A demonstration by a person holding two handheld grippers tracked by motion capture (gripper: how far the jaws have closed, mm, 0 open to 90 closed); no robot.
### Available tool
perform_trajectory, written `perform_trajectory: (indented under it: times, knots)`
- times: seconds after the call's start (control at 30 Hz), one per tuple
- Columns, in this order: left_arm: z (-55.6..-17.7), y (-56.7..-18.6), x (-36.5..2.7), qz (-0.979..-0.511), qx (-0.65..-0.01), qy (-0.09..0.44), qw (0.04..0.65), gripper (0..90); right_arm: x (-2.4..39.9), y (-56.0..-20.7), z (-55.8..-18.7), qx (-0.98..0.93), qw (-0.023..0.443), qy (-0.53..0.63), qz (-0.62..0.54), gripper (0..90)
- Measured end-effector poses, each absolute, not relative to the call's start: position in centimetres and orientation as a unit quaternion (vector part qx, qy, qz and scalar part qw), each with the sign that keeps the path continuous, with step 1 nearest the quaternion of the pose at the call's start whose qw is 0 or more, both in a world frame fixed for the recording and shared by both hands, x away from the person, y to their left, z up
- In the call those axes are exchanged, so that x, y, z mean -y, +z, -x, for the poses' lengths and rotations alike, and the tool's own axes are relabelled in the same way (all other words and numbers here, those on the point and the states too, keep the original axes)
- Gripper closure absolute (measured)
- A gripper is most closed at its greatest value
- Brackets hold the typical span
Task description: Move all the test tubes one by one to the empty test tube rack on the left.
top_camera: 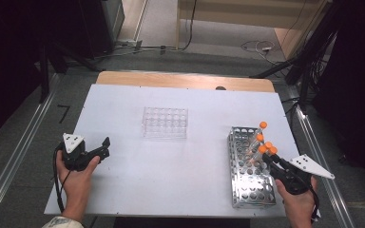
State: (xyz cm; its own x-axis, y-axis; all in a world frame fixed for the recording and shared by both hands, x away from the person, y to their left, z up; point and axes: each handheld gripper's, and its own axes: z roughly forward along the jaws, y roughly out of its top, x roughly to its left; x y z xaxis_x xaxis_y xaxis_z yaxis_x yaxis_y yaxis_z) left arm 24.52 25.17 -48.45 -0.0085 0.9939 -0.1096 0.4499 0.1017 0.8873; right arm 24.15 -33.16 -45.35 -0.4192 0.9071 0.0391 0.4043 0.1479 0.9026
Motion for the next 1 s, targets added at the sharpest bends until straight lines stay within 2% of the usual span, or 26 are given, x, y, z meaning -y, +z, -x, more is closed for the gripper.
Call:
perform_trajectory:
  times: [0.57, 1.0]
  knots:
    - [-24.5, -48.4, -25.1, -0.579, -0.623, 0.339, 0.402, 10.0, 33.7, -43.8, -23.7, -0.687, 0.284, 0.478, -0.468, 72.1]
    - [-24.4, -48.3, -25.0, -0.579, -0.621, 0.338, 0.407, 10.0, 34.8, -41.1, -21.9, -0.666, 0.291, 0.504, -0.467, 72.2]
